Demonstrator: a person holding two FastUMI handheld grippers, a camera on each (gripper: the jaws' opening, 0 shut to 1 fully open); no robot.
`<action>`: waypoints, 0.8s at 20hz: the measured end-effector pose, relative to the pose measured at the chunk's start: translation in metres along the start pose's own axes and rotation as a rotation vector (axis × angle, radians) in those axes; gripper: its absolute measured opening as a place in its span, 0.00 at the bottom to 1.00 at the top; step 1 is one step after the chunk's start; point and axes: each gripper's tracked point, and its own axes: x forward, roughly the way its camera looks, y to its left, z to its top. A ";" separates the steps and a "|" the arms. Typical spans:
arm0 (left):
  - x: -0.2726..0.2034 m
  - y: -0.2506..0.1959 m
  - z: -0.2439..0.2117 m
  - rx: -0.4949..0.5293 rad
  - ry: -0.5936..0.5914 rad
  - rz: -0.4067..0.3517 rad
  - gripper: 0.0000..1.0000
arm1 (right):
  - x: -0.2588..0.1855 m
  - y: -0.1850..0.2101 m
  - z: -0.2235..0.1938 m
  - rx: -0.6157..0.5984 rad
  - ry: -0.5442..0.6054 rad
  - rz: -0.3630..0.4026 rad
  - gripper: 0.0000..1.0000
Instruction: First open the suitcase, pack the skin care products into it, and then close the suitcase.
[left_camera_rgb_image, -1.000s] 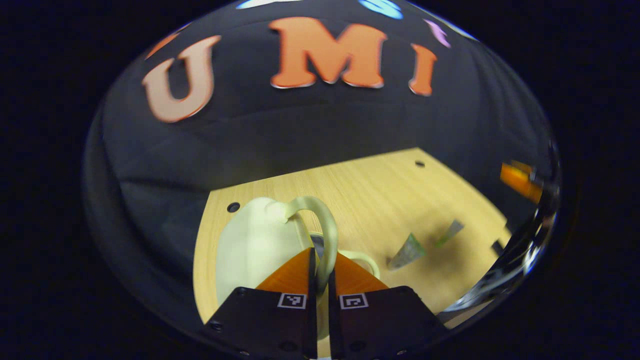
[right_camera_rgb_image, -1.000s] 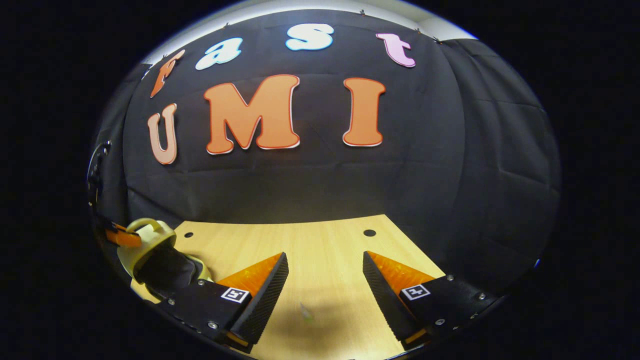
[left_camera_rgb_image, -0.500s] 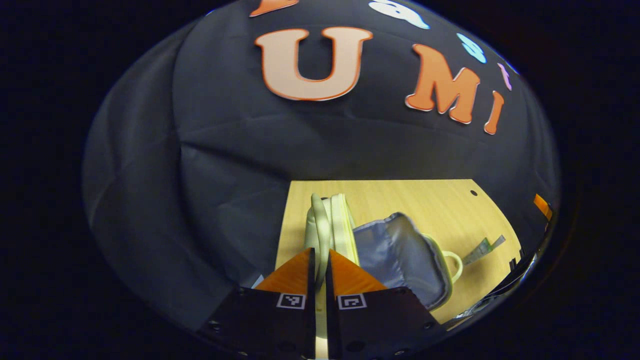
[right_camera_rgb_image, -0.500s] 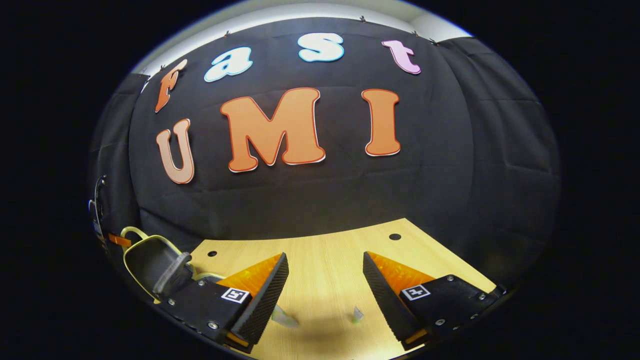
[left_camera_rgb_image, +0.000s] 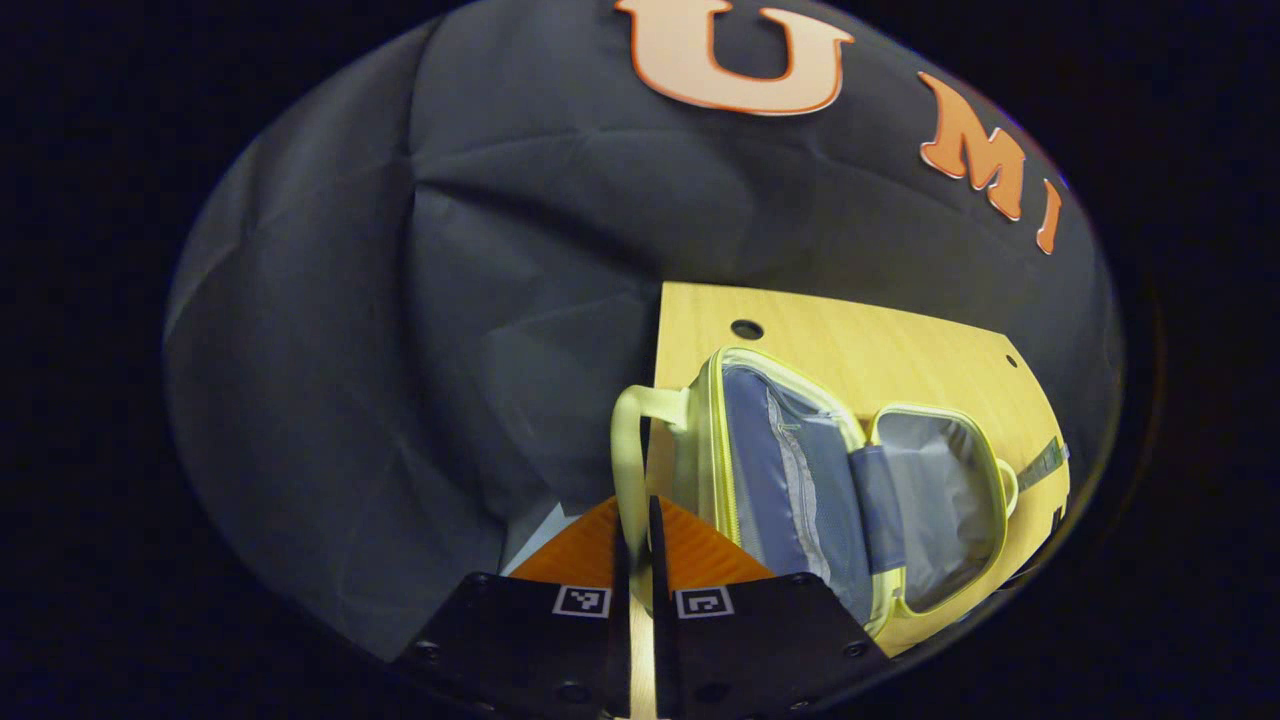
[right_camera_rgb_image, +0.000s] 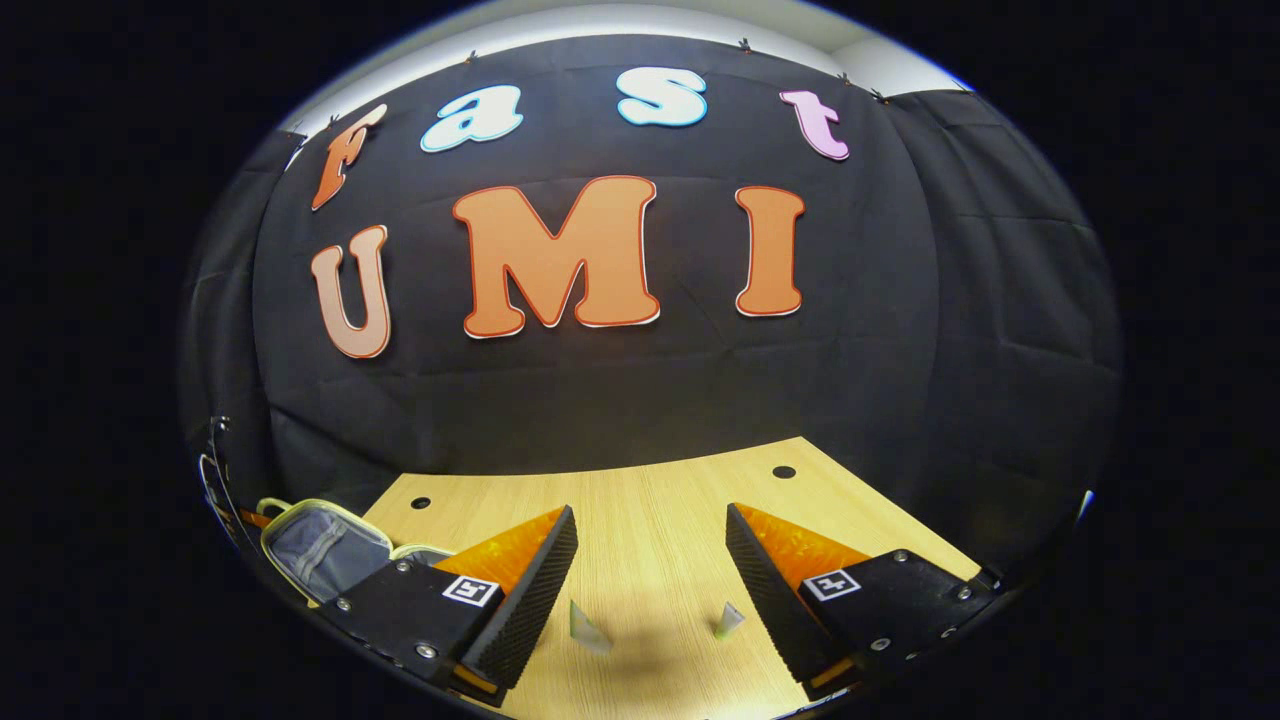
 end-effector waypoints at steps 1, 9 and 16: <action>0.002 0.002 -0.007 -0.015 0.020 0.005 0.10 | 0.000 0.002 0.000 -0.006 0.002 -0.001 0.95; 0.044 -0.016 -0.038 -0.035 0.079 -0.021 0.10 | -0.001 0.001 -0.005 -0.018 0.020 -0.026 0.95; 0.062 -0.011 -0.061 -0.056 0.109 0.043 0.23 | -0.004 -0.017 -0.004 -0.037 0.024 -0.065 0.95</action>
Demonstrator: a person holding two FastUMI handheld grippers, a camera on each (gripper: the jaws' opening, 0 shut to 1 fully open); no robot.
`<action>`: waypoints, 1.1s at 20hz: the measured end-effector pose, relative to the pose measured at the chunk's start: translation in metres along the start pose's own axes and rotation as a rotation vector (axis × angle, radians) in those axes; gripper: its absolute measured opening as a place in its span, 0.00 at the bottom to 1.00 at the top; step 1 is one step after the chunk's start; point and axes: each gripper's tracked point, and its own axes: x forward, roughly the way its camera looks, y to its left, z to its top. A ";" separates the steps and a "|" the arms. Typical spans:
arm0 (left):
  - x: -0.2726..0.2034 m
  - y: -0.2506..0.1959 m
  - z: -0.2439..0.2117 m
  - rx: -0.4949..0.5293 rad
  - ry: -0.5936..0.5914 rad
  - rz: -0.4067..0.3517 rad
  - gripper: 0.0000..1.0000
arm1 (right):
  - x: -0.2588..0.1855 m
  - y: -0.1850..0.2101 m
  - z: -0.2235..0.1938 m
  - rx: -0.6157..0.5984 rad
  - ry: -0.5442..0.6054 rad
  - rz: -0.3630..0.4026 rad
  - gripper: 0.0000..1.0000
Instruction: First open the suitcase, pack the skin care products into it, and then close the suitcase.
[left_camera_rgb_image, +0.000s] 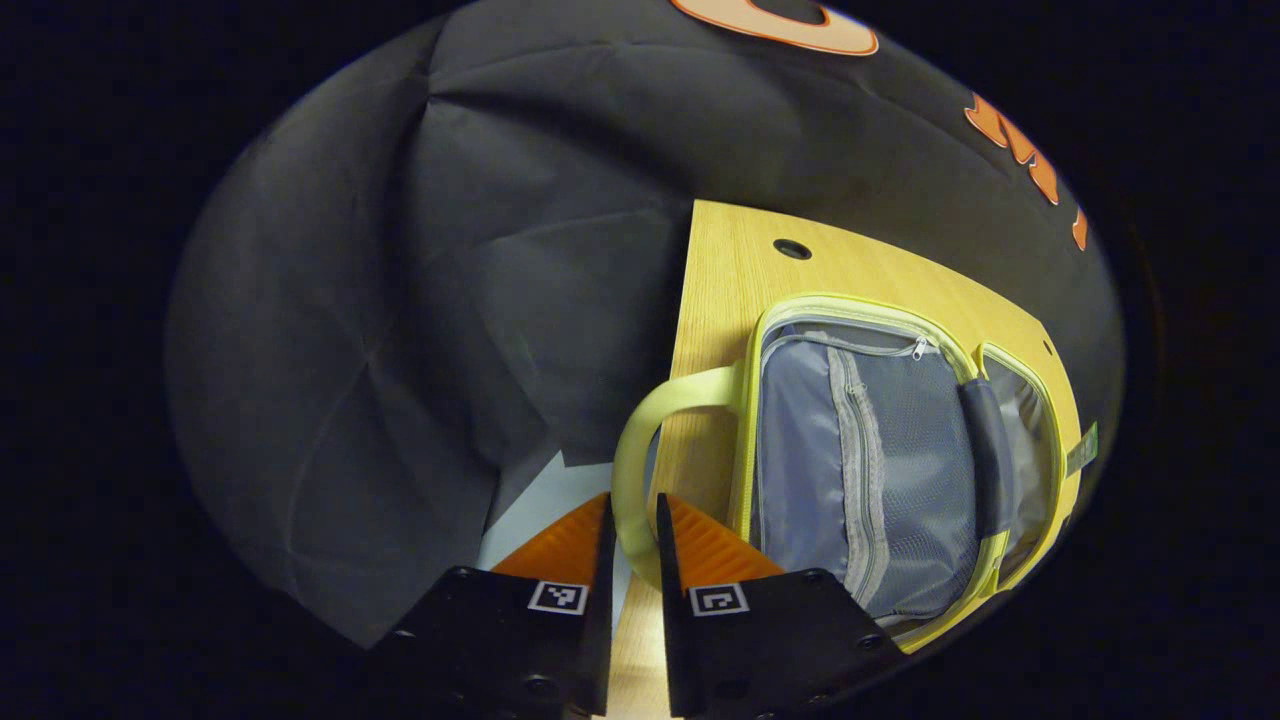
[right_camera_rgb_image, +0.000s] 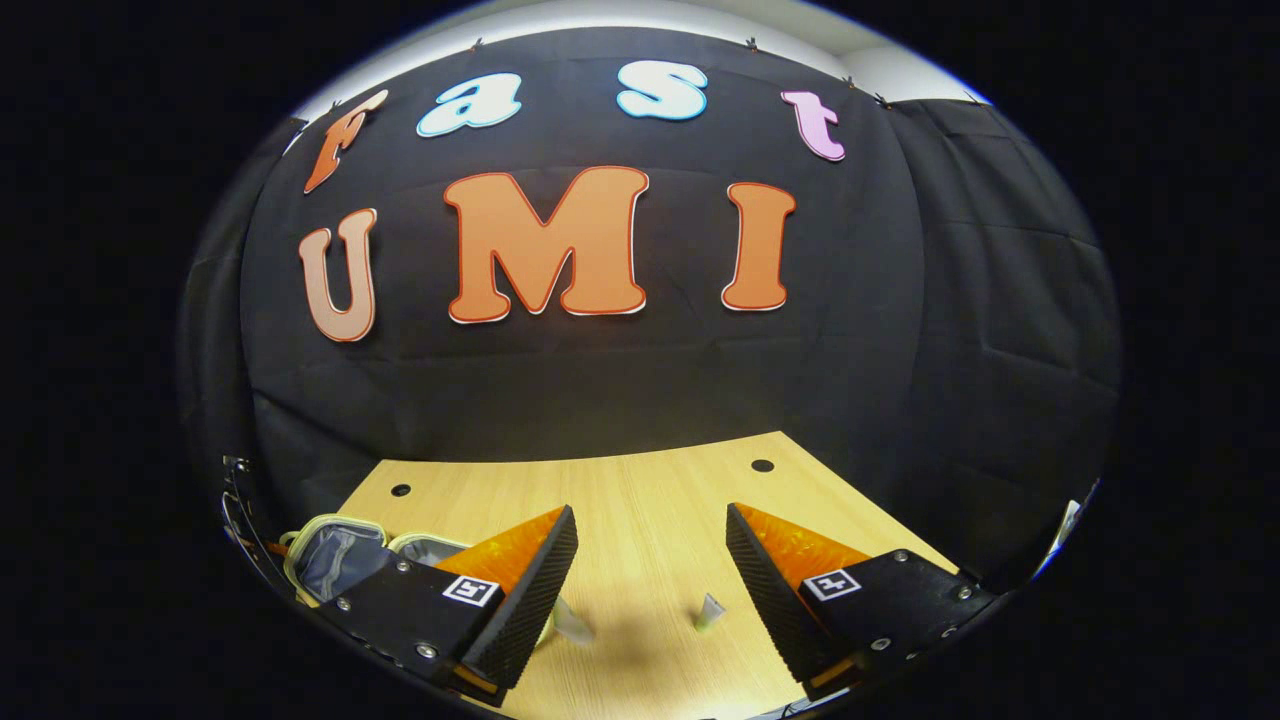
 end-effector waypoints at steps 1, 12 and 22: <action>-0.001 0.003 0.004 0.003 -0.012 0.028 0.22 | 0.000 -0.002 -0.001 -0.001 -0.001 -0.004 0.95; -0.130 -0.050 0.090 0.036 -0.373 0.167 1.00 | 0.023 -0.034 -0.018 -0.010 0.014 0.049 0.95; -0.264 -0.406 0.090 0.054 -0.662 -0.135 1.00 | 0.043 -0.130 -0.026 -0.078 0.061 0.183 0.95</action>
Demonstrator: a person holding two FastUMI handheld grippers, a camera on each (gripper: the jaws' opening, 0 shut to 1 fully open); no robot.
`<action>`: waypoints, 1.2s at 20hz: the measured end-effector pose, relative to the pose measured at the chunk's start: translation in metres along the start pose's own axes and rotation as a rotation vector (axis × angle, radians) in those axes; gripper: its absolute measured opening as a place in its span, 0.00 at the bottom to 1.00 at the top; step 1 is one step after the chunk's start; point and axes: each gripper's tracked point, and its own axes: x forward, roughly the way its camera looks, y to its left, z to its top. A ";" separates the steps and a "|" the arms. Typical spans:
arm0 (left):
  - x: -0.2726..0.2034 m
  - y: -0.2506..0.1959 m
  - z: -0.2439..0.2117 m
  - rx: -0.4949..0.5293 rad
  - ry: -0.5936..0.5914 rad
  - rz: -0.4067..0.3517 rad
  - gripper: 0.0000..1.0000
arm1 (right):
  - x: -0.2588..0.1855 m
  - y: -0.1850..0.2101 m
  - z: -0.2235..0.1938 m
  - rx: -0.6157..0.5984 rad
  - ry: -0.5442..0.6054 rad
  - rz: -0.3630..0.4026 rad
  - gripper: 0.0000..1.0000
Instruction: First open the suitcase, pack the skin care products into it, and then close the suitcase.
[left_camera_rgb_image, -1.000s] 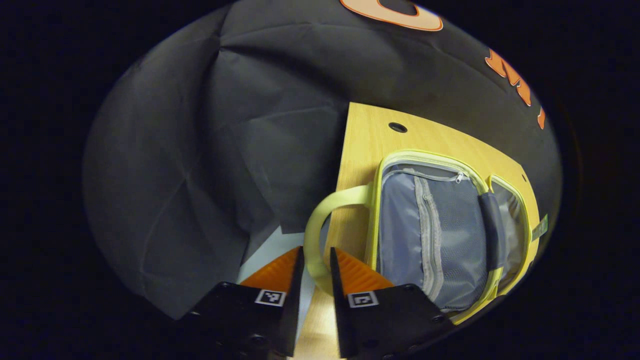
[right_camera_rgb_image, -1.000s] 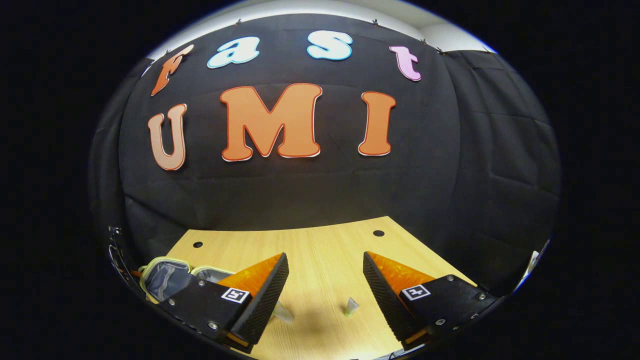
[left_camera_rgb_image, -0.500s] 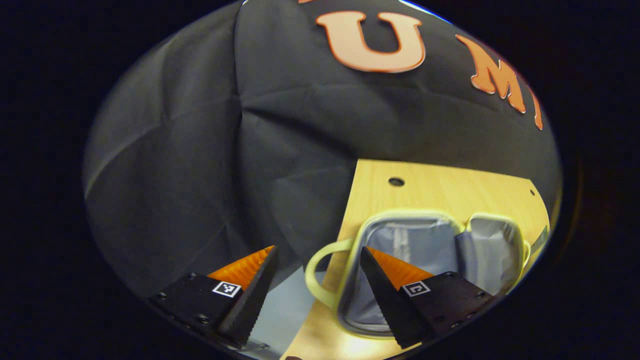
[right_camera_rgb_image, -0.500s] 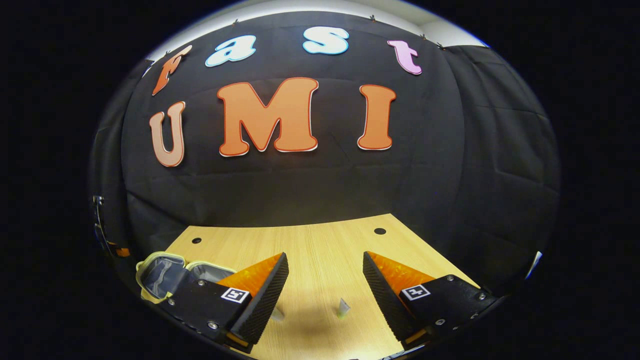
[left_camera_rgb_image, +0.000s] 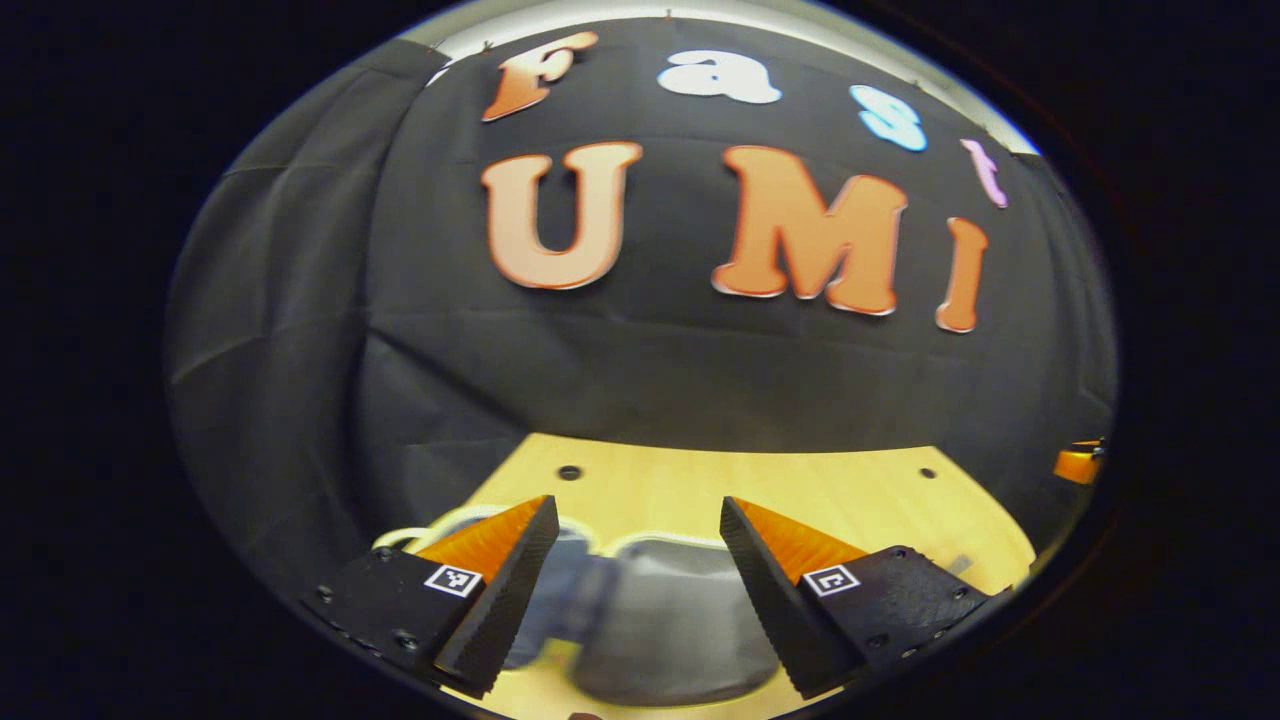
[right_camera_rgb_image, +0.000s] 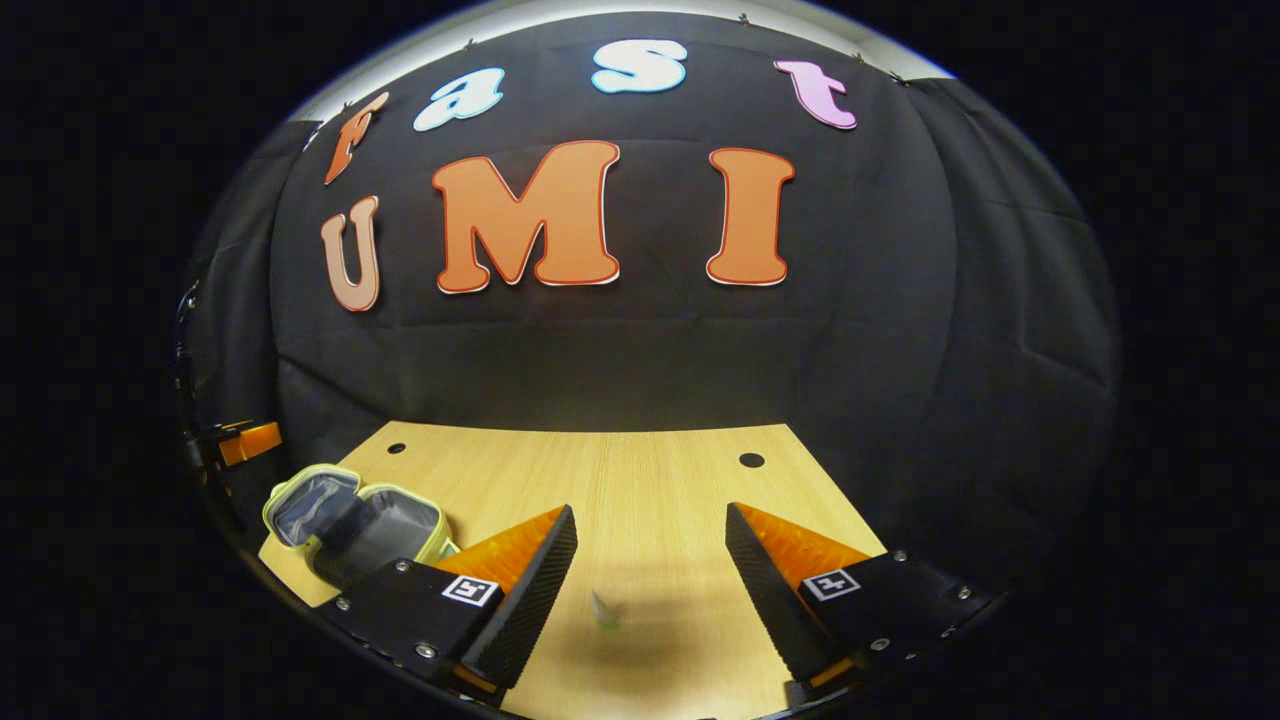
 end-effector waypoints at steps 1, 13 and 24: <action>0.001 -0.037 -0.004 0.008 -0.012 -0.036 1.00 | 0.000 -0.010 -0.002 -0.015 0.006 0.009 0.95; 0.070 -0.221 -0.185 0.176 0.172 -0.066 1.00 | -0.008 -0.087 -0.037 -0.066 0.109 -0.001 0.95; 0.090 -0.222 -0.240 0.273 0.218 -0.014 0.72 | -0.011 -0.094 -0.080 -0.051 0.210 -0.032 0.95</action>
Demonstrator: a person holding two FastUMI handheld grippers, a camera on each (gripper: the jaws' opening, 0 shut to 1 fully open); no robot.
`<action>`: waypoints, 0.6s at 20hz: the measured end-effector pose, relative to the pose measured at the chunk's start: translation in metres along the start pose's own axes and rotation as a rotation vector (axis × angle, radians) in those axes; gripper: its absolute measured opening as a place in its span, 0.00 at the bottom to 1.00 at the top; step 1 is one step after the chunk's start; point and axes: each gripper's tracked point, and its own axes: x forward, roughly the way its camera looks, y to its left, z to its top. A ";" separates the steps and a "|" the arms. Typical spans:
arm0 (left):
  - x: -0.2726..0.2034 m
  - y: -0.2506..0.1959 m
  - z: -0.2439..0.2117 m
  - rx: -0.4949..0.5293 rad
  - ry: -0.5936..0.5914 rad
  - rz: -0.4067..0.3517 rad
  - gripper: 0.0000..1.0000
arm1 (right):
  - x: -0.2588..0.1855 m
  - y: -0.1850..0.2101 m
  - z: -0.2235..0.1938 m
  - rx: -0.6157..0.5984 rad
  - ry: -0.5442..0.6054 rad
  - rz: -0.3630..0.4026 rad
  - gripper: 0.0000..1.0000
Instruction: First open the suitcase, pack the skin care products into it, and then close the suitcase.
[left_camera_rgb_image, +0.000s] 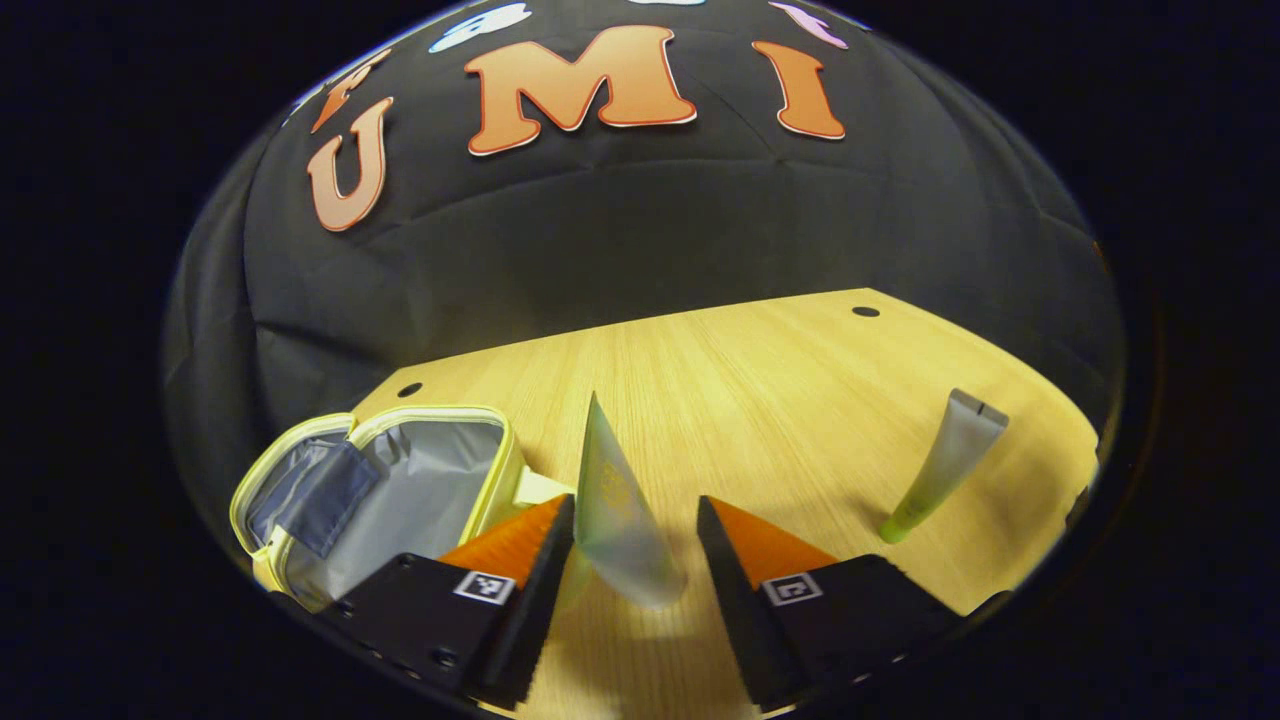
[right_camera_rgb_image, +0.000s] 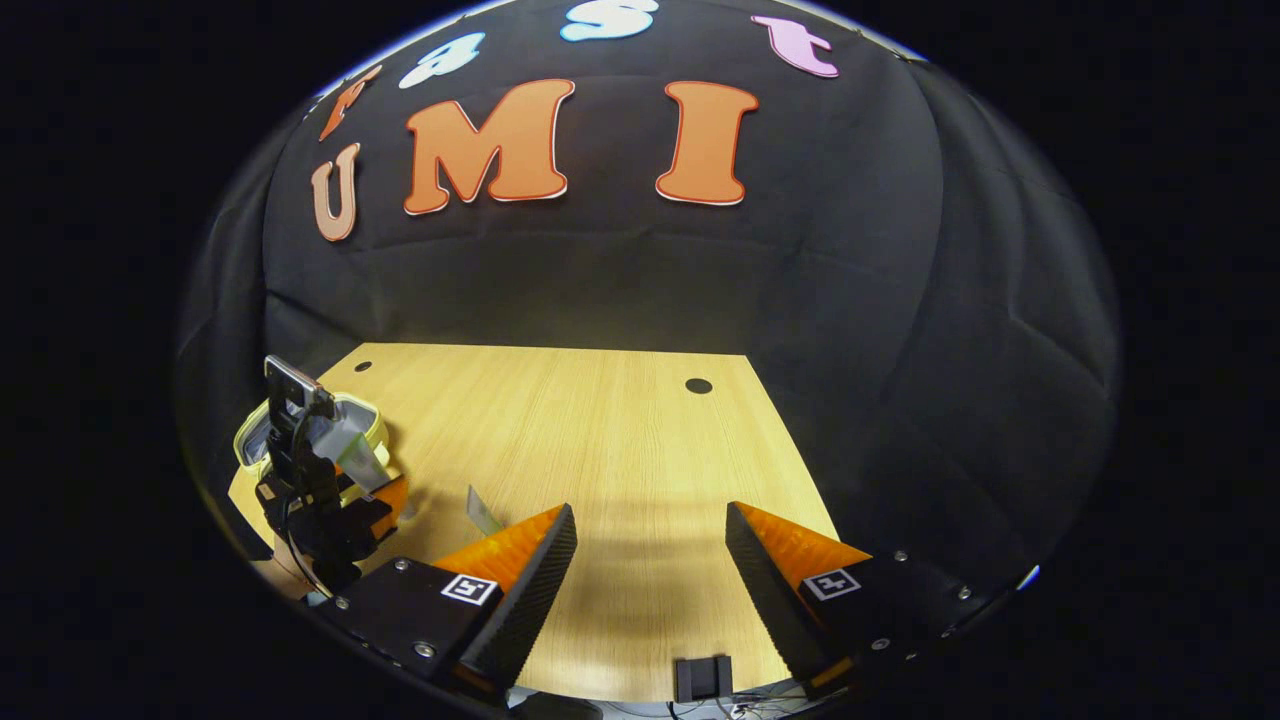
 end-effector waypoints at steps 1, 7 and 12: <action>0.001 0.001 -0.002 0.002 -0.001 0.006 0.61 | 0.000 0.002 -0.001 0.000 0.003 0.003 0.95; -0.003 -0.008 0.007 0.059 -0.032 0.016 0.42 | -0.004 0.005 -0.004 -0.005 0.013 0.005 0.95; 0.003 -0.018 -0.011 0.070 0.009 0.014 0.38 | -0.005 0.000 -0.011 0.009 0.032 -0.004 0.95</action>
